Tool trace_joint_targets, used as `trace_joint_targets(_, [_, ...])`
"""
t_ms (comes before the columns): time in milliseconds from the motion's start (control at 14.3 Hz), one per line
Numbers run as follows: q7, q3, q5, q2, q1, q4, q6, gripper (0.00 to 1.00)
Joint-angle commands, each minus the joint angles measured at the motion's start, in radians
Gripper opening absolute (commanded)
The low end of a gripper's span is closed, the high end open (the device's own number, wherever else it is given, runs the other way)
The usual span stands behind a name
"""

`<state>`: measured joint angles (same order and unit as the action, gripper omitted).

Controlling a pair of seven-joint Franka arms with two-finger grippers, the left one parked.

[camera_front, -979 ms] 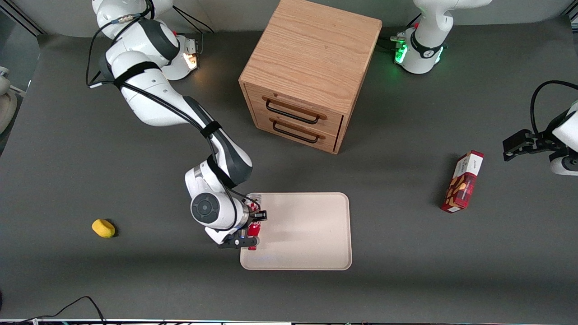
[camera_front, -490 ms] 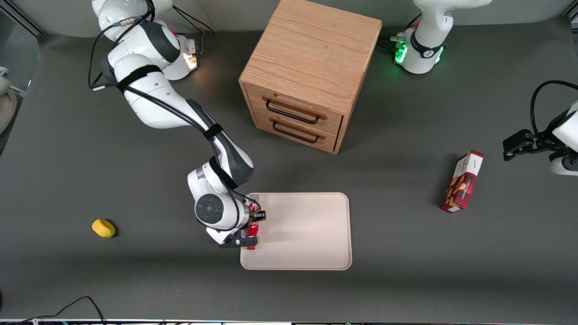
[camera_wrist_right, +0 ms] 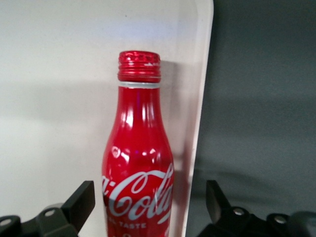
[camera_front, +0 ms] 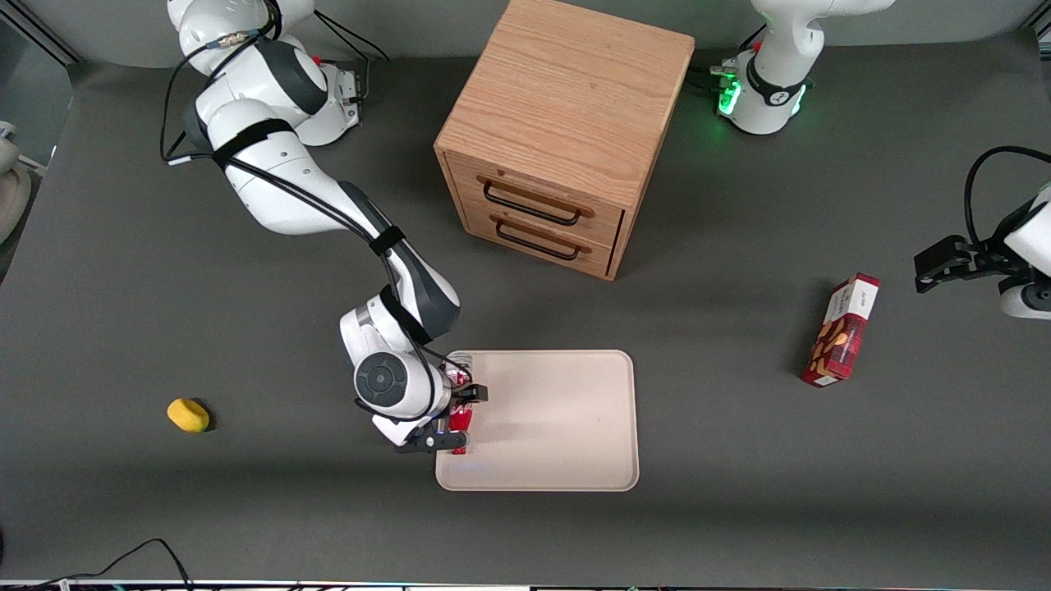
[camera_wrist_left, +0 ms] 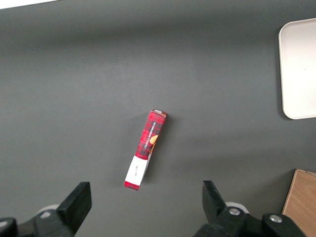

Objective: Place coke bottle on tray
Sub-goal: 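Lower the upright bottle onto the tray's edge and open the gripper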

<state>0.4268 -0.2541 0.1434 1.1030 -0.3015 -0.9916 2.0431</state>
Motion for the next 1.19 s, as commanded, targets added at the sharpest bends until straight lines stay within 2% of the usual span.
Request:
trace_joint_targets(0, [-0.013,0.004,0.012,0.008,-0.007,0.014,0.005,1.0])
trace_joint_targets(1119, [0.001,-0.007,0.008,-0.002,-0.007,-0.001,0.023,1.0])
